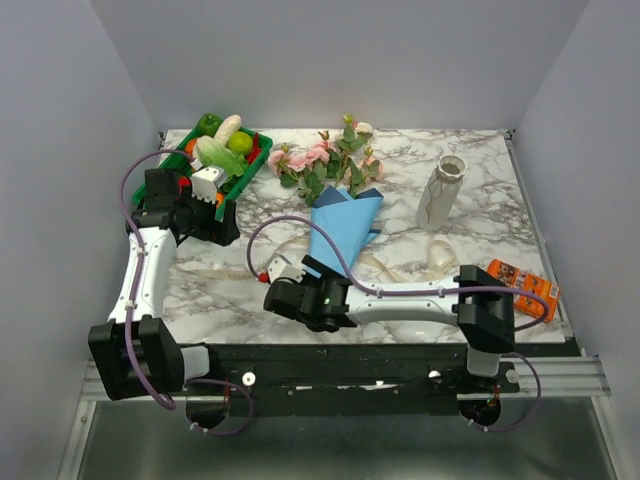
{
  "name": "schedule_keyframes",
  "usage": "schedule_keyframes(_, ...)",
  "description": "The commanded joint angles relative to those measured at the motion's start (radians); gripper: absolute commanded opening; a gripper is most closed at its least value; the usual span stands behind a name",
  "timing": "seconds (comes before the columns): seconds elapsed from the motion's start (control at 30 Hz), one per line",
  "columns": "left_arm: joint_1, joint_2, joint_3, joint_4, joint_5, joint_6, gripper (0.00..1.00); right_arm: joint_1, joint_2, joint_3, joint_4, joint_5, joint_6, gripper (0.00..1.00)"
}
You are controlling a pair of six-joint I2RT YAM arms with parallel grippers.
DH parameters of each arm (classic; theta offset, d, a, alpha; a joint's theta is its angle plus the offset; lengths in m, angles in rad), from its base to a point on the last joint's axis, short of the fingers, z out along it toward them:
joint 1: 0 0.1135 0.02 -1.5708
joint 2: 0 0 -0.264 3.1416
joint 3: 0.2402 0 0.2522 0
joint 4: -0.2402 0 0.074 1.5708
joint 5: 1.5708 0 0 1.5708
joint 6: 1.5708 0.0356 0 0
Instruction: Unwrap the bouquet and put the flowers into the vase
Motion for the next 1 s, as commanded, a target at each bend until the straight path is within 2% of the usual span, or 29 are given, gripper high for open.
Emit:
schedule_keyframes(0.0,0.020,-0.069,-0.035,-0.035,0.056,-0.007,0.99,0.014,0.089,0.054,-0.068,0.010,-0.009,0.90)
schedule_keyframes(0.17,0.026,-0.090,-0.058,-0.032,0.064,-0.007,0.99,0.016,0.143,0.057,-0.041,0.025,-0.011,0.90)
schedule_keyframes(0.4,0.032,-0.097,-0.073,-0.023,0.084,-0.007,0.99,0.016,0.193,0.052,0.018,0.142,-0.017,0.89)
schedule_keyframes(0.73,0.032,-0.086,-0.095,-0.033,0.102,0.031,0.99,0.020,0.131,0.028,0.082,0.084,-0.017,0.88)
schedule_keyframes(0.97,0.034,-0.084,-0.107,-0.035,0.113,0.039,0.99,0.020,0.177,0.052,0.084,0.117,-0.029,0.88)
